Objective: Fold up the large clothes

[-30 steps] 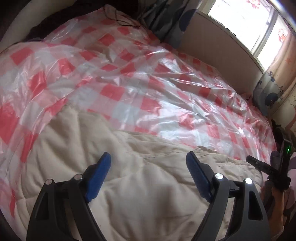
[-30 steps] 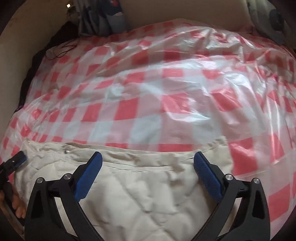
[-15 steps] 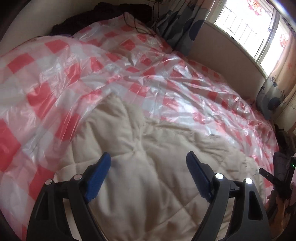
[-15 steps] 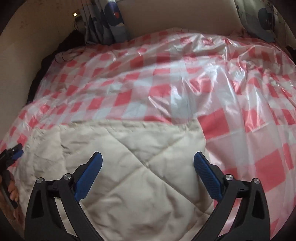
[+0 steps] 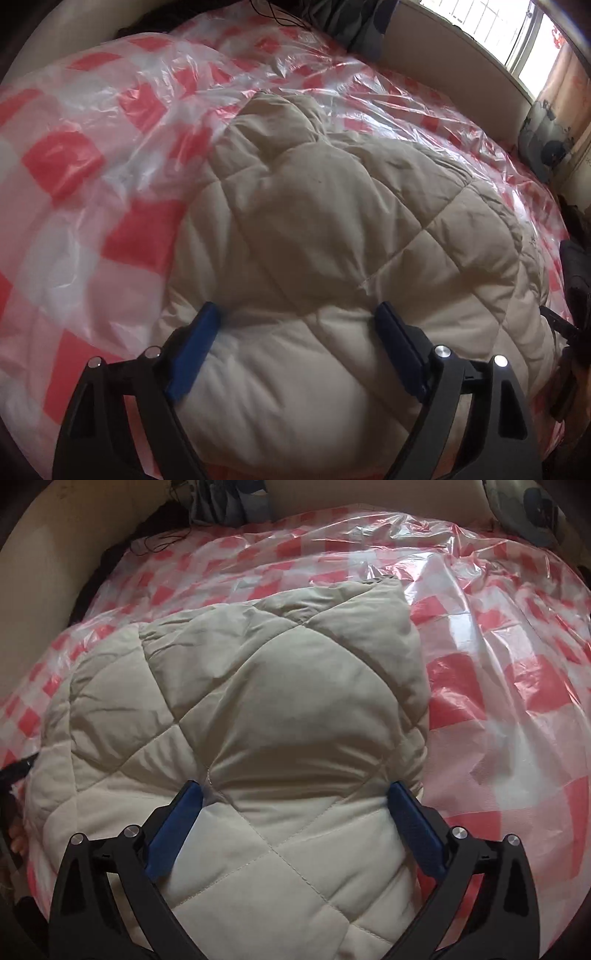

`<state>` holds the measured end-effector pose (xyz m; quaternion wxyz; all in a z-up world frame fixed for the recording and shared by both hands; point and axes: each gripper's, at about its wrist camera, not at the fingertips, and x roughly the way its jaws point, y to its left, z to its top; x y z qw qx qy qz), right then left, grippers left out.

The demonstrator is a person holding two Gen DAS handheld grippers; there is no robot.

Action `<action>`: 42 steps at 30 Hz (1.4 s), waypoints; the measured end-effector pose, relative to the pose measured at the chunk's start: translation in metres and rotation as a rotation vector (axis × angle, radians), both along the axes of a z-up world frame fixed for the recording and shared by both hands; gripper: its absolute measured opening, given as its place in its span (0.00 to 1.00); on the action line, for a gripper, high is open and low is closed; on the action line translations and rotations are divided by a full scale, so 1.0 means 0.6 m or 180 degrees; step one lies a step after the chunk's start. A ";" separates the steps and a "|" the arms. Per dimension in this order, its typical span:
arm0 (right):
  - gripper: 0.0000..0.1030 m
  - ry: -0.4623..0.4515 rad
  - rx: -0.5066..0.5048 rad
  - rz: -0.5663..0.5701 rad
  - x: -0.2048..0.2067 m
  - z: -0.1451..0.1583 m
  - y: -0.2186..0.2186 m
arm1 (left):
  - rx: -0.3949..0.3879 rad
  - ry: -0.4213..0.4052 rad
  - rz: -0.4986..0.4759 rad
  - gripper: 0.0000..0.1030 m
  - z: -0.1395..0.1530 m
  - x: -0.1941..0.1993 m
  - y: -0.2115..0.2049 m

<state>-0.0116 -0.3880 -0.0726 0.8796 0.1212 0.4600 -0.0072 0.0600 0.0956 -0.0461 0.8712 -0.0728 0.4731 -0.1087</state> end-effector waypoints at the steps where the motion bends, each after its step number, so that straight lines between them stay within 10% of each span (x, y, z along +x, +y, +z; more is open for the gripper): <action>1: 0.94 -0.0002 0.0049 -0.0147 -0.010 0.024 -0.003 | -0.0139 -0.0029 0.0108 0.81 0.022 -0.016 0.017; 6: 0.94 -0.0722 -0.0436 0.0665 -0.115 0.128 0.130 | -0.0946 0.0051 0.0330 0.88 0.079 -0.117 0.087; 11: 0.93 -0.0693 -0.1518 0.1844 -0.152 0.069 0.336 | -0.1545 0.0528 0.0390 0.87 0.022 -0.162 0.085; 16: 0.93 -0.0429 -0.2159 0.1907 -0.097 0.011 0.390 | -0.1798 0.0722 0.0474 0.87 -0.016 -0.159 0.068; 21: 0.94 -0.0330 -0.1150 0.1391 -0.050 0.019 0.321 | -0.1862 0.0789 0.0436 0.87 -0.030 -0.149 0.047; 27: 0.94 -0.0394 -0.1015 0.1488 -0.068 0.028 0.317 | -0.2100 0.0735 0.0561 0.88 -0.054 -0.107 0.035; 31: 0.94 -0.0555 -0.0255 0.1408 -0.084 0.052 0.280 | -0.2314 0.0683 0.0692 0.92 -0.055 -0.086 0.036; 35: 0.93 -0.0630 0.0662 0.0739 -0.086 0.092 0.165 | -0.2683 0.0596 0.0905 0.91 -0.056 -0.093 0.068; 38: 0.94 -0.0517 0.1612 -0.0045 -0.143 0.083 0.036 | -0.2451 0.0537 0.0828 0.92 -0.054 -0.088 0.060; 42: 0.94 -0.0207 0.1953 -0.0677 -0.220 0.042 -0.067 | -0.2234 0.0413 0.0814 0.92 -0.040 -0.088 0.051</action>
